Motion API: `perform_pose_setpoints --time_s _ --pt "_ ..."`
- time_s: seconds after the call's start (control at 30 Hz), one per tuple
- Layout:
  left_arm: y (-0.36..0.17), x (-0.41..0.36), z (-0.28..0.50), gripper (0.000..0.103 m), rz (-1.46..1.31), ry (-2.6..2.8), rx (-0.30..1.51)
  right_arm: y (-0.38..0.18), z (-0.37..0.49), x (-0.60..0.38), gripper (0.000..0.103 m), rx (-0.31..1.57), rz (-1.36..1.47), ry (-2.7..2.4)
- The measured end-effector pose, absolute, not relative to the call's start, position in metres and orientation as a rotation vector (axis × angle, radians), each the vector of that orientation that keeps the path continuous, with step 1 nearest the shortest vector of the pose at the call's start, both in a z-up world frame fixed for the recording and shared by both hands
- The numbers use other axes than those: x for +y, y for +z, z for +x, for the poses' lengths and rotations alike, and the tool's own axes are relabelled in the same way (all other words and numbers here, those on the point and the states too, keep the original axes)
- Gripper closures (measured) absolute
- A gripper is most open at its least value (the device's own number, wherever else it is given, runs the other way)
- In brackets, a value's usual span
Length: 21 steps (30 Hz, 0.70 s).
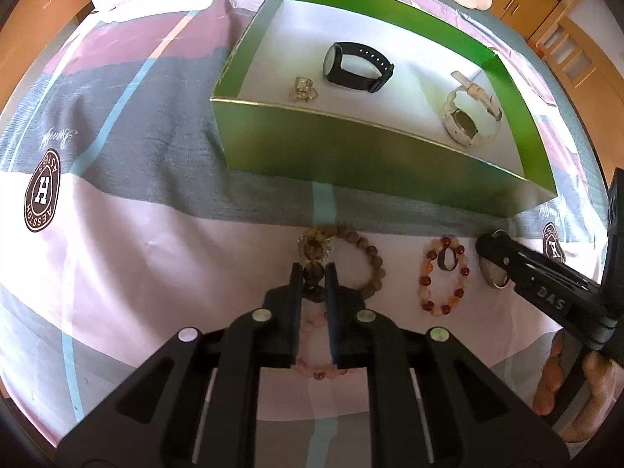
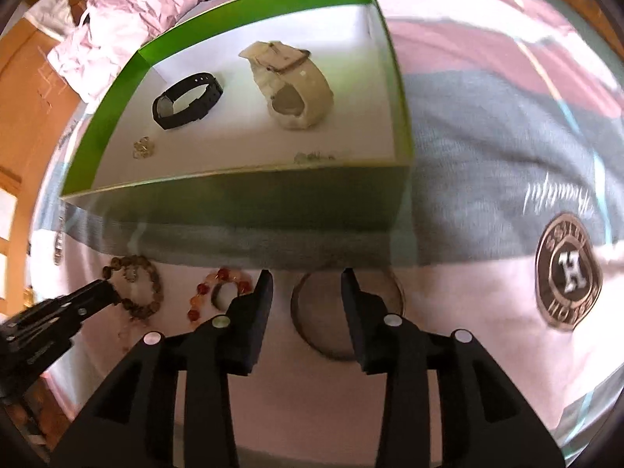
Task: Organize jewelry
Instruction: 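Close left tool on the brown beaded bracelet while right tool positions at the bangle, then carry brown bracelet and steel bangle into the green box and open both tools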
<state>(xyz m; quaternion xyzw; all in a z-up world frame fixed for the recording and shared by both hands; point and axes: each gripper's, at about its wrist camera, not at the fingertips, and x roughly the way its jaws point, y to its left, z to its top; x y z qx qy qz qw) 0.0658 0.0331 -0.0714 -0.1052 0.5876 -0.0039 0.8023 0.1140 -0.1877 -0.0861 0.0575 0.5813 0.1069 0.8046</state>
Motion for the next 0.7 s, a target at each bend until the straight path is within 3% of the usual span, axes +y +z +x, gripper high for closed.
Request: perform_pose_setpoints --time_s 0.03,0.17,0.3,0.47,0.6,0.7 --pt "-0.073 0.034 0.066 0.092 -0.230 -0.006 1.263 -0.087 0.114 -0.183 0.068 1.235 0.083 0.220" --pt "-0.078 0.038 0.071 0.089 -0.245 0.009 1.275 -0.089 0.111 -0.169 0.098 1.223 -0.020 0.214" --pt "-0.082 0.038 0.072 0.076 -0.232 0.018 1.283 -0.086 0.107 -0.167 0.100 1.255 0.005 0.258" --pt "-0.084 0.035 0.074 0.066 -0.216 0.027 1.288 -0.071 0.097 -0.172 0.100 1.242 0.048 0.303" --pt "-0.092 0.031 0.076 0.069 -0.196 0.041 1.310 -0.058 0.091 -0.177 0.100 1.224 0.080 0.335" --pt "-0.094 0.031 0.077 0.086 -0.190 0.068 1.300 -0.053 0.088 -0.183 0.100 1.216 0.098 0.351"
